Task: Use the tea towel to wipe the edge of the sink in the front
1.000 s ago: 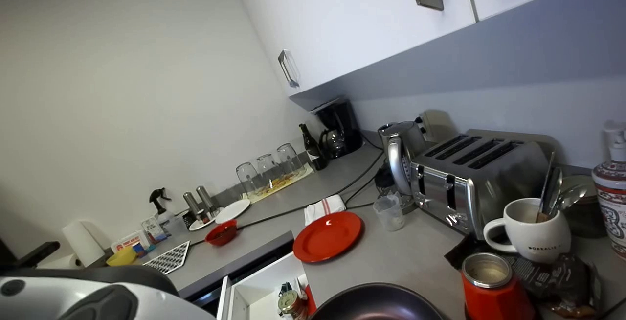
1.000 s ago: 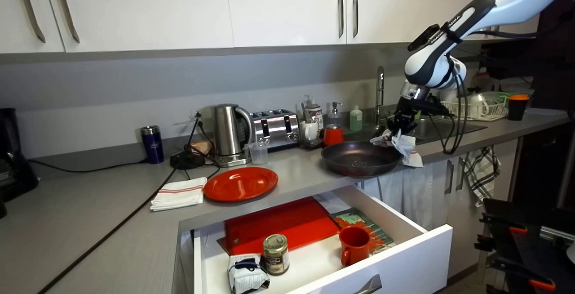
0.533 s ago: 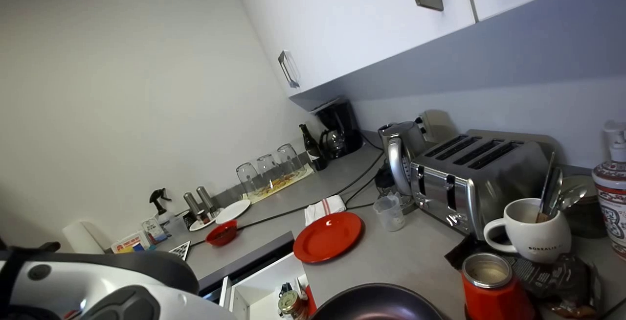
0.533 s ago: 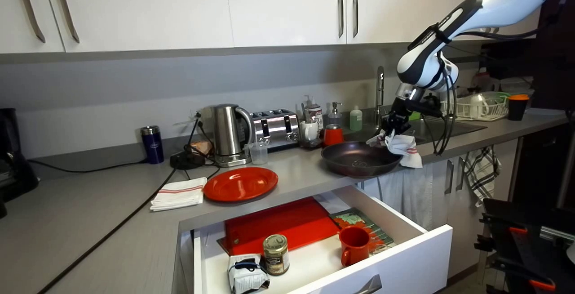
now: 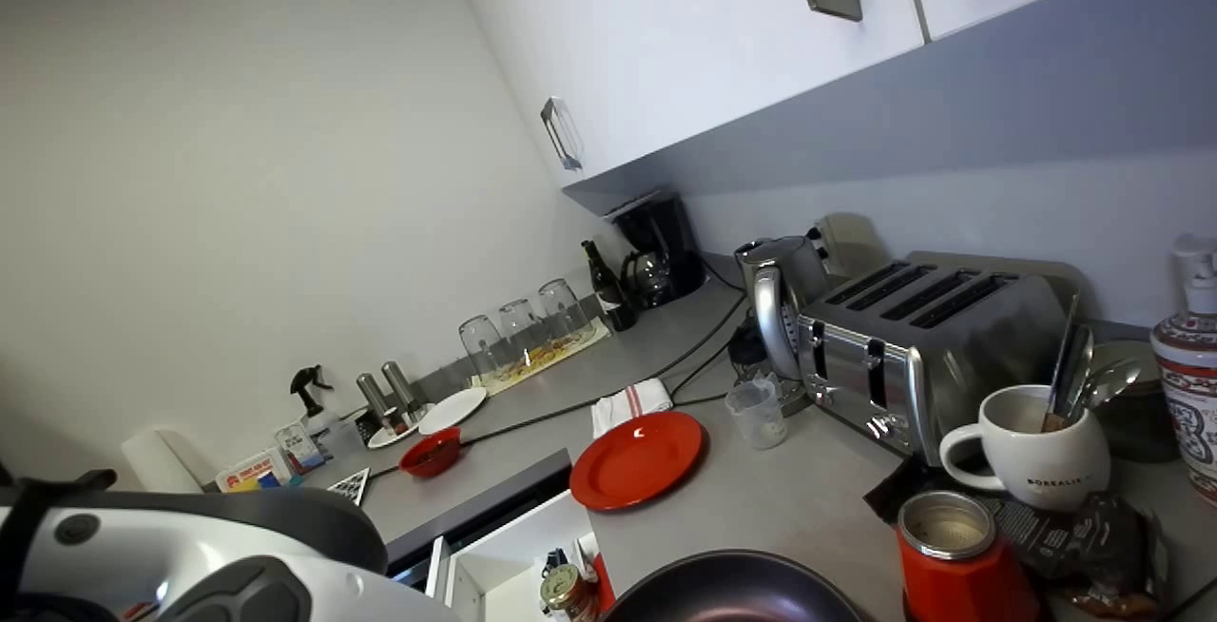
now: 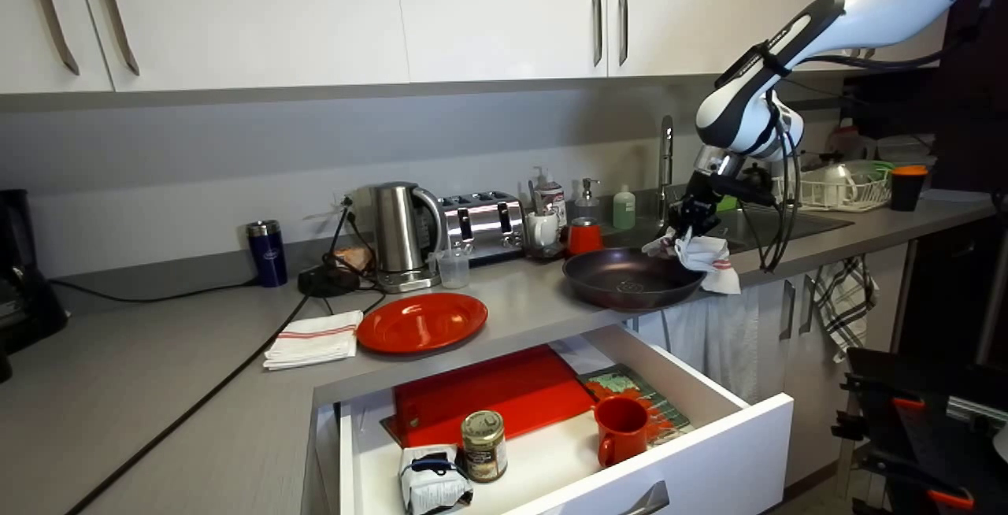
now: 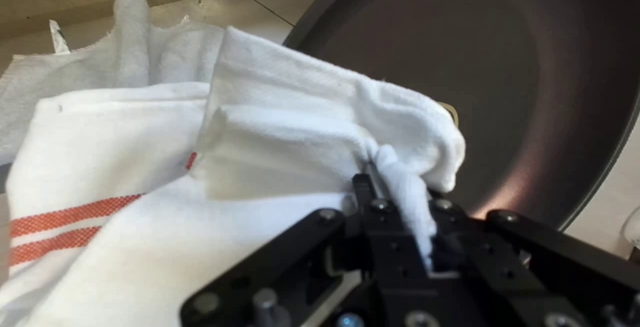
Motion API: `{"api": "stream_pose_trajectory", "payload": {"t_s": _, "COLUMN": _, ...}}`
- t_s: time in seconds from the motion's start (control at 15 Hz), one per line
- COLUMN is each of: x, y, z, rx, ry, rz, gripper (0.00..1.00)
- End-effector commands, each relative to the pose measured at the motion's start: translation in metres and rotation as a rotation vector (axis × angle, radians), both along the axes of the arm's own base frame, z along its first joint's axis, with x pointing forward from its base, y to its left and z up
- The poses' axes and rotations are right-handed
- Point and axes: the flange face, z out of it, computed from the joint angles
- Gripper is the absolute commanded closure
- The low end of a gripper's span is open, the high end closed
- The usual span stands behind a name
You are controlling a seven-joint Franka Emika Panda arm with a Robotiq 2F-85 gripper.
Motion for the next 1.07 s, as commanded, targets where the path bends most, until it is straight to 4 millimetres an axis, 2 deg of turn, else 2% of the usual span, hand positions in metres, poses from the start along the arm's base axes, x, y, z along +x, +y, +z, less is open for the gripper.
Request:
{"api": "stream_pose_trajectory", "payload": {"t_s": 0.0, "x": 0.000, "y": 0.000, "z": 0.001, "rx": 0.000, "ry": 0.001, "rz": 0.000, "gripper": 0.91}}
{"api": "stream_pose_trajectory", "payload": {"t_s": 0.2, "x": 0.001, "y": -0.003, "z": 0.000, "rx": -0.007, "ry": -0.002, "rz": -0.007, "gripper": 0.94}}
{"api": "stream_pose_trajectory", "payload": {"t_s": 0.67, "x": -0.006, "y": -0.038, "z": -0.004, "rx": -0.057, "ry": -0.005, "rz": -0.082, "gripper": 0.94}}
{"api": "stream_pose_trajectory", "payload": {"t_s": 1.0, "x": -0.014, "y": -0.072, "z": -0.028, "rx": -0.096, "ry": 0.021, "rz": -0.145, "gripper": 0.94}}
